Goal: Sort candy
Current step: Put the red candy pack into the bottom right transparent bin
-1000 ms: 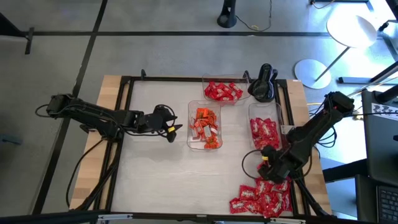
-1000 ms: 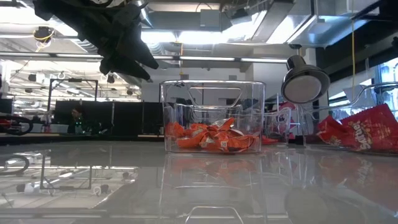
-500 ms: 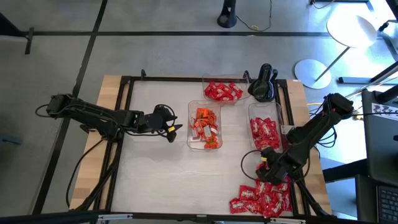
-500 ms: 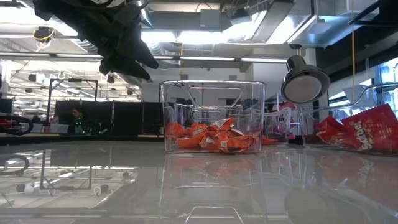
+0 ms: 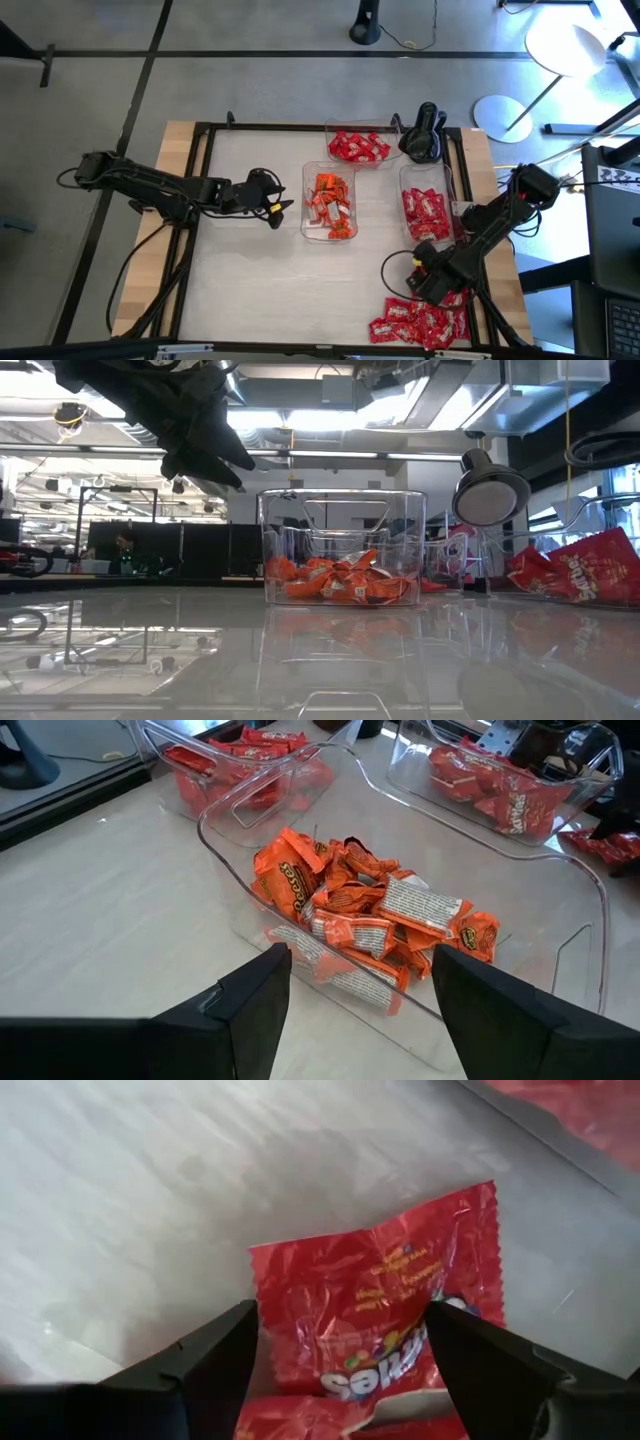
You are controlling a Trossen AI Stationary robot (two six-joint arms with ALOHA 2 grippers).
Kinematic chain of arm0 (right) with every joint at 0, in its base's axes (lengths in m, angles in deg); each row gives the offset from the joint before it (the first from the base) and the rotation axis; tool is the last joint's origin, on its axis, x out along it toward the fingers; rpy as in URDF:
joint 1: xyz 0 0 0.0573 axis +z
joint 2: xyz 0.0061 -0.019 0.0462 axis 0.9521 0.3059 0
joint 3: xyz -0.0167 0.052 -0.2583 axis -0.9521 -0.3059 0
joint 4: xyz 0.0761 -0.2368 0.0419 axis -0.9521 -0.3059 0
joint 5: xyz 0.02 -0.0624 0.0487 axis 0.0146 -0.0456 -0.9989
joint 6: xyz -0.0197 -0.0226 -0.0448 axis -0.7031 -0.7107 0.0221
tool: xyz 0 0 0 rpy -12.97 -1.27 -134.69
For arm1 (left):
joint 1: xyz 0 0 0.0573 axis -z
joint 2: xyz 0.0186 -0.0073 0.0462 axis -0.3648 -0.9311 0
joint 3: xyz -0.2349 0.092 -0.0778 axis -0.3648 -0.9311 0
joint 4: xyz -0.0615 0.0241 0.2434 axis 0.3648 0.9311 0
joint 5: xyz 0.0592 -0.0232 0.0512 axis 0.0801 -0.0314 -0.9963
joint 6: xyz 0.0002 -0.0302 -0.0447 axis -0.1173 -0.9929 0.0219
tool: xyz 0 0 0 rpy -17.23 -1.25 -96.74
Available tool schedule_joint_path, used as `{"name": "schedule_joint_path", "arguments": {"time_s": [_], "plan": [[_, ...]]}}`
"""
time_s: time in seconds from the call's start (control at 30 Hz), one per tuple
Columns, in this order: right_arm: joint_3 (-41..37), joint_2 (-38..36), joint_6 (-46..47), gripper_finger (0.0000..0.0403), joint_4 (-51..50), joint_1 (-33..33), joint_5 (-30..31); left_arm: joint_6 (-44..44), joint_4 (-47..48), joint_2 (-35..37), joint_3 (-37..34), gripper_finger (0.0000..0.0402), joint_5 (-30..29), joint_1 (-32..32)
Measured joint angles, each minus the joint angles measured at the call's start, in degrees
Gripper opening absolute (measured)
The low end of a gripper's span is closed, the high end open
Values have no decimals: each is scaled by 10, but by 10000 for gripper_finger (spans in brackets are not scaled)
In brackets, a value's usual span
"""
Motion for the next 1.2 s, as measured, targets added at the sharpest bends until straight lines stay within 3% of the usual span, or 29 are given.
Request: {"name": "schedule_joint_path", "arguments": {"time_s": [0.23, 0.53, 0.7, 0.97, 1.2], "plan": [[2, 16, -31, 269, 9, -1, 2, 0, 0, 0, 0, 233, 0, 0], [23, 17, -89, 121, 8, 0, 24, 0, 0, 0, 0, 233, 0, 0], [79, 17, -181, 70, -16, -1, 66, 0, 0, 0, 0, 233, 0, 0], [212, 6, -321, 62, -144, -10, 169, 0, 0, 0, 0, 233, 0, 0], [303, -41, -346, 64, -295, -52, 255, 0, 0, 0, 0, 233, 0, 0]]}}
